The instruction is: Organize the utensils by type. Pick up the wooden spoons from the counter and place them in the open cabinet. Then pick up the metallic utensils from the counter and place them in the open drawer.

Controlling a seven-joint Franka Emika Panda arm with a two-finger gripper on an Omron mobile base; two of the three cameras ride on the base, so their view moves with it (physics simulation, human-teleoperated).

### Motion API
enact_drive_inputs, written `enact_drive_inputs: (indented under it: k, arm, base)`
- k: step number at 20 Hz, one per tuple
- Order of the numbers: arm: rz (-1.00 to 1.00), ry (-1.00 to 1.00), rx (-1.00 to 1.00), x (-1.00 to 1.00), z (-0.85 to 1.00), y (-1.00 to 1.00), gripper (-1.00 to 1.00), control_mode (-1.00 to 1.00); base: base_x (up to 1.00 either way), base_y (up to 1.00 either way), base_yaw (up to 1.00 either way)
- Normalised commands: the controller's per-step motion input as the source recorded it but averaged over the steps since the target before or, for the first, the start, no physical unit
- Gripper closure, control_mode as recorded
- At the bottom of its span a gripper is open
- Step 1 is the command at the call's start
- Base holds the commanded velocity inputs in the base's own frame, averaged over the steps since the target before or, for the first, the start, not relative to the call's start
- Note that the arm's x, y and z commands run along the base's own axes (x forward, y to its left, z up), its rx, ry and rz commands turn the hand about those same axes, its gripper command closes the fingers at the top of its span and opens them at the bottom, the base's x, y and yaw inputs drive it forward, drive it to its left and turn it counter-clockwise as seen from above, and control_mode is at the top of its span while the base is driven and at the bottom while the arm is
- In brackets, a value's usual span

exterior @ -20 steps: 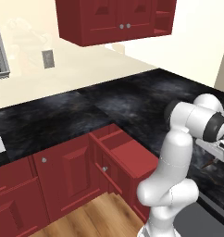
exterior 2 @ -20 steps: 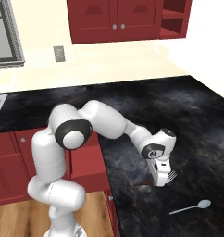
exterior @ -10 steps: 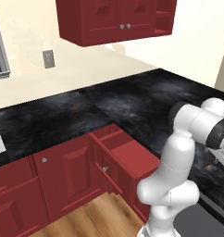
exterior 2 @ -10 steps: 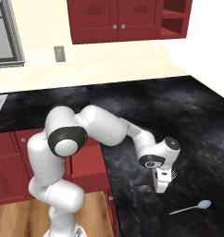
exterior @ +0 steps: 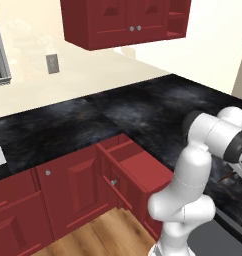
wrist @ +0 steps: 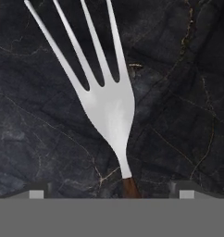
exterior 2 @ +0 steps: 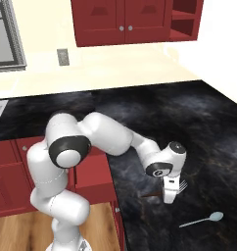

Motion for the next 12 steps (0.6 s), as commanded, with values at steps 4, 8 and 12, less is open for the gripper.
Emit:
enact_drive_inputs:
  k: [4,8,12]
  arm:
    - [-0.03,0.07,-0.07,-0.24,-0.02,0.01,-1.0,-1.0]
    - [-0.07,0.01,-0.02,-0.05,-0.03,0.14,-1.0,-1.0]
    - [-0.05,0.03,0.0,-0.06,0.0,0.17,-1.0,-1.0]
  base:
    - [0.0,0.0,0.0]
    - [0.0,0.0,0.0]
    - [0.0,0.0,0.0]
